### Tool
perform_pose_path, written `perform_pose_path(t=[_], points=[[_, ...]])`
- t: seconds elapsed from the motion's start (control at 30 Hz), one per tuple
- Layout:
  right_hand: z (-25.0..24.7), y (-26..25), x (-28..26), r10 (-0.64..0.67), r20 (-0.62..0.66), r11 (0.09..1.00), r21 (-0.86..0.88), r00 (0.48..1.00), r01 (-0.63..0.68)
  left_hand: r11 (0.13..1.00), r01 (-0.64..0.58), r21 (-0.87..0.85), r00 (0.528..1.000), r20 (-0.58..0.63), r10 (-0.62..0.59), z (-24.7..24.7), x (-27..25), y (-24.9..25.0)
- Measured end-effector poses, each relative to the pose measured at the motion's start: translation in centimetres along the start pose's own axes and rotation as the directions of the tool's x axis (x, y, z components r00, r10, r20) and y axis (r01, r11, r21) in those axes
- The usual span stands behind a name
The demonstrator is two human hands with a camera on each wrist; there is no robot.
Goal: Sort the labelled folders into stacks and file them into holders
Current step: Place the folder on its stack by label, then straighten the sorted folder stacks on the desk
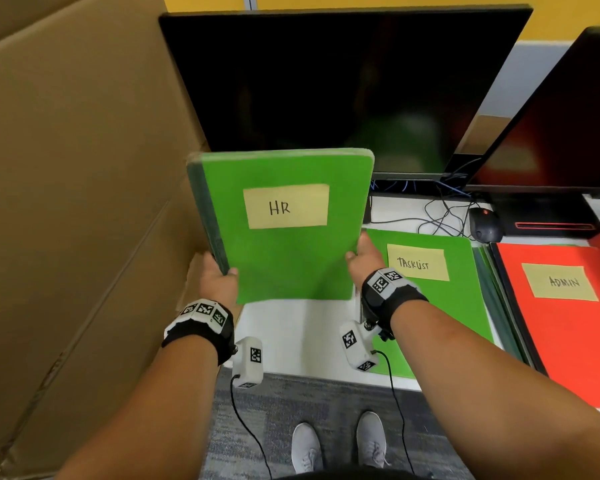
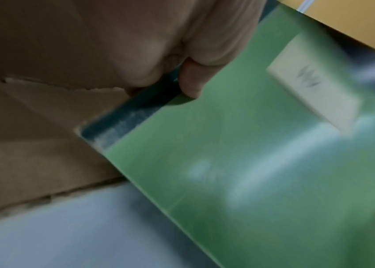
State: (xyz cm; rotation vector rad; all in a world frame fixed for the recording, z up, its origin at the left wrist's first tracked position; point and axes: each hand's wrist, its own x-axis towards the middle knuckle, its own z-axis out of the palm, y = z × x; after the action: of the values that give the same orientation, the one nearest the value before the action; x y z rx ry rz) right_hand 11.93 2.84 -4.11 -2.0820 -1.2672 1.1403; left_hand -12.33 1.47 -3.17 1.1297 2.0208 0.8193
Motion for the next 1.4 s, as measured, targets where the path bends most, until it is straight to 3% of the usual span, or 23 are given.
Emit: perform_pose_path(t=[0.1, 0.3, 0.47, 0.67, 0.9, 1.1, 1.23, 1.4], points=[[0.0, 0.3, -0.5, -0.012, 0.002, 0.998, -0.058, 1.000, 0.012, 0.990, -0.042, 0.132, 0.999, -0.021, 0.045, 0.3, 1.5, -1.4], [2.2, 3.1, -1.4, 0.045, 0.167, 0.991, -0.129, 0.985, -0.024, 0.963, 0.137, 0.232, 0.980, 0.113, -0.166, 1.8, 2.6, -6.5], [2.6, 3.7, -0.9, 0.129, 0.311, 0.926, -0.377, 0.941, -0.002, 0.932, 0.103, 0.346, 0.972, 0.164, -0.168, 1.7, 3.3, -7.9], [2.7, 3.5, -0.3, 0.160, 0.356, 0.866, -0.498, 0.921, 0.042, 0.848, 0.033, 0.528, 0.952, 0.242, -0.188, 1.9, 3.5, -7.2], [3.4, 3.5, 0.1, 0.171, 0.294, 0.808, -0.587, 0.940, 0.037, 0.840, 0.063, 0.539, 0.948, 0.230, -0.219, 2.5, 3.4, -6.3], [2.1, 3.6, -0.2, 0.061, 0.194, 0.926, -0.377, 0.979, 0.017, 0.808, 0.015, 0.589, 0.963, 0.210, -0.171, 3.3, 2.5, -4.0], [-0.1, 4.6, -0.6, -0.002, 0.103, 0.967, -0.253, 0.995, 0.028, 0.845, -0.083, 0.528, 0.954, 0.286, -0.085, 4.8, 2.0, -1.9], [-3.5, 6.5, -1.6, 0.027, -0.011, 0.982, -0.185, 1.000, -0.029, 0.881, -0.212, 0.423, 0.911, 0.412, 0.021, 7.9, 1.0, 0.4]])
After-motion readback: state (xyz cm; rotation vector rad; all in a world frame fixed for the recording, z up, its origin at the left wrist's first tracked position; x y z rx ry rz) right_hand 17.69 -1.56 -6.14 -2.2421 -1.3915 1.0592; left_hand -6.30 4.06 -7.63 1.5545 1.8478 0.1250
